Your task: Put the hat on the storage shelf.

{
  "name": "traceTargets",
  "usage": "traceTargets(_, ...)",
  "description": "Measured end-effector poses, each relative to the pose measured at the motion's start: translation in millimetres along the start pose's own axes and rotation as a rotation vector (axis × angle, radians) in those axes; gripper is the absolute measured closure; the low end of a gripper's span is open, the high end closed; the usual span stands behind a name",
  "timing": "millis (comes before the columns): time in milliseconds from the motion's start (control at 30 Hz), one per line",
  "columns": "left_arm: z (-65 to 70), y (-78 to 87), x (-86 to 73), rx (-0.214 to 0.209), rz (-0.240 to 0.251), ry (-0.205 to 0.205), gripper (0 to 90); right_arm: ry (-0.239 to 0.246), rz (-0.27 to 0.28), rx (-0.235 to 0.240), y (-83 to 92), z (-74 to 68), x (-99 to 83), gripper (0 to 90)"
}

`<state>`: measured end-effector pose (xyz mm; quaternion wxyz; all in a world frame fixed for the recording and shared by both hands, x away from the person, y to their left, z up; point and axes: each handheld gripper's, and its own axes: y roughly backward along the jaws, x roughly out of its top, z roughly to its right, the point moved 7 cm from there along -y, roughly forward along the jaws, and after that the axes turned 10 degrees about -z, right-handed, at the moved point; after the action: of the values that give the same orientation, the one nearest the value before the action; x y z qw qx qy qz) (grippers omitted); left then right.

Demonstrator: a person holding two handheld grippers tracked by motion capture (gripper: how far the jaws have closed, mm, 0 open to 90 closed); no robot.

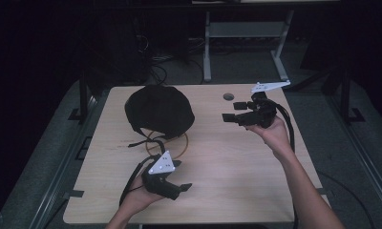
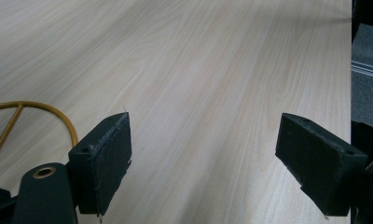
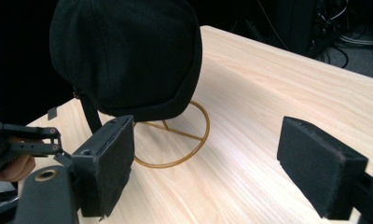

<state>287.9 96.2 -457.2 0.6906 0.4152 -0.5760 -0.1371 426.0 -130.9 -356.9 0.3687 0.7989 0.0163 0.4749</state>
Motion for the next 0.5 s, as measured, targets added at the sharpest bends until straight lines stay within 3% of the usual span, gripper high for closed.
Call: traceTargets(500,-1.3,1.0,-0.1,-0.006,0.001,0.017,18.1,-0.029,-0.013,-0.006,7.4,9.1,-31.3,18.3)
